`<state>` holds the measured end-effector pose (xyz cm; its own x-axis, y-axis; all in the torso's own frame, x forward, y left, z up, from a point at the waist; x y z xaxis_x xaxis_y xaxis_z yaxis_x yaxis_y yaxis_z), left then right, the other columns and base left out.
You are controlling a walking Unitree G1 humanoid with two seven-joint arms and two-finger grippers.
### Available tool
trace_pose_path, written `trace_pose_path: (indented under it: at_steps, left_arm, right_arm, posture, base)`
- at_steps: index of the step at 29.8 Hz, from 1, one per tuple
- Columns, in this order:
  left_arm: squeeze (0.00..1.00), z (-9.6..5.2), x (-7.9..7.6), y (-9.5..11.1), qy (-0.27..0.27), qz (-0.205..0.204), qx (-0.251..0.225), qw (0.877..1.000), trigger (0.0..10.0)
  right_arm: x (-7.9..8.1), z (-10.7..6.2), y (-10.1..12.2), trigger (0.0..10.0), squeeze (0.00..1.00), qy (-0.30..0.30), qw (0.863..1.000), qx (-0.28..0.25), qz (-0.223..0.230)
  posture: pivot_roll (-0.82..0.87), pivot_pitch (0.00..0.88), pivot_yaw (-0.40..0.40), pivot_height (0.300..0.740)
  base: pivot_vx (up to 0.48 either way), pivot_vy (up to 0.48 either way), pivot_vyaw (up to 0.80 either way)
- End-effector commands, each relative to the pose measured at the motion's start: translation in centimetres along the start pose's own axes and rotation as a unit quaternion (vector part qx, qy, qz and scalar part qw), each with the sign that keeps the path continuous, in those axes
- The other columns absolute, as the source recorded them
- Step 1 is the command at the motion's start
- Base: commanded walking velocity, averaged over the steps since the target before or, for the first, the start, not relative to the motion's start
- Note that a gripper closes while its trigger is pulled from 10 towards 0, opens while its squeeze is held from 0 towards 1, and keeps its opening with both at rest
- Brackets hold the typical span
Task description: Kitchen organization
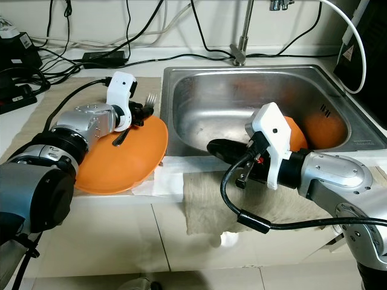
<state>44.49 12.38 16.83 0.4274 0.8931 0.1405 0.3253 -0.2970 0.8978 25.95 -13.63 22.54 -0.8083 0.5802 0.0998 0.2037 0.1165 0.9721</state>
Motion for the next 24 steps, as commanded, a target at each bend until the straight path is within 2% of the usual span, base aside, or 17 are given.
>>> trace_pose_path:
  at_steps: [1,8,11,15,16,17,18,19,20,24]
  left_arm:
    - [0.0,-0.2,0.3,1.0,0.004,-0.006,-0.017,1.0,0.0]
    - [0.0,-0.6,0.3,3.2,-0.012,-0.032,-0.058,0.998,0.0]
    - [0.0,-0.6,0.3,3.4,-0.014,-0.032,-0.06,0.998,0.0]
    - [0.0,-0.7,0.6,3.5,-0.007,-0.024,-0.061,0.998,0.0]
    - [0.0,-0.6,0.8,3.0,0.006,0.011,-0.05,0.999,0.0]
    - [0.0,-0.6,0.8,3.0,0.006,0.011,-0.05,0.999,0.0]
    - [0.0,-0.6,1.1,2.7,0.023,0.032,-0.045,0.998,3.0]
    - [0.0,-0.6,1.1,2.7,0.023,0.032,-0.045,0.998,3.0]
    - [1.0,-0.5,1.0,2.6,0.021,0.038,-0.044,0.998,10.0]
    - [1.0,-0.4,0.7,2.3,0.019,0.058,-0.041,0.997,10.0]
  right_arm:
    - [0.1,0.0,0.1,10.0,0.0,-0.002,1.0,-0.004,-0.005]
    - [0.0,0.2,-0.1,10.0,0.0,-0.004,1.0,-0.005,-0.002]
    - [0.0,0.2,-0.1,10.0,0.0,-0.003,1.0,-0.005,-0.002]
    - [-0.1,0.4,-0.1,10.0,0.0,-0.004,1.0,-0.005,-0.002]
    - [-0.1,0.4,-0.2,10.0,0.0,-0.003,1.0,-0.006,-0.002]
    - [-0.1,0.4,-0.2,10.0,0.0,-0.003,1.0,-0.006,-0.002]
    - [-0.1,0.5,-0.2,10.0,0.0,-0.003,1.0,-0.006,-0.002]
    - [-0.1,0.5,-0.2,10.0,0.0,-0.003,1.0,-0.006,-0.002]
    - [0.0,0.5,-0.2,10.0,0.0,-0.002,1.0,-0.006,-0.002]
    - [0.0,0.5,-0.2,10.0,0.0,-0.003,1.0,-0.006,-0.003]
  posture:
    - [-0.11,0.0,0.071,0.74]
    - [-0.1,0.0,0.071,0.74]
    - [-0.1,0.0,0.071,0.74]
    - [-0.09,0.0,0.069,0.74]
    - [-0.09,0.0,0.069,0.74]
    - [-0.09,0.0,0.069,0.74]
    - [-0.09,0.0,0.069,0.74]
    - [-0.09,0.0,0.069,0.74]
    - [-0.09,0.0,0.069,0.74]
    - [-0.1,0.0,0.071,0.74]
  base:
    - [0.0,0.0,0.0]
    - [0.0,0.0,0.0]
    - [0.0,0.0,0.0]
    - [0.0,0.0,0.0]
    - [0.0,0.0,0.0]
    - [0.0,0.0,0.0]
    - [0.0,0.0,0.0]
    - [0.0,0.0,0.0]
    - [0.0,0.0,0.0]
    - [0.0,0.0,0.0]
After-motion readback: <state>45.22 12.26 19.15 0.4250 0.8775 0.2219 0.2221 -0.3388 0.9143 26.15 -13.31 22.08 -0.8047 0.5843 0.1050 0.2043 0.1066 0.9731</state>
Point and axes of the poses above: a point about 5 cm out from each wrist's last joint towards the gripper, its own z axis pointing out of the wrist towards the gripper, its own y axis along the axis of the wrist's last joint, x = y × z, the point moved 4 cm from there along z, pointing out of the wrist towards the gripper, and after that the axes turned 11 degrees about z, right-handed, at the moved point
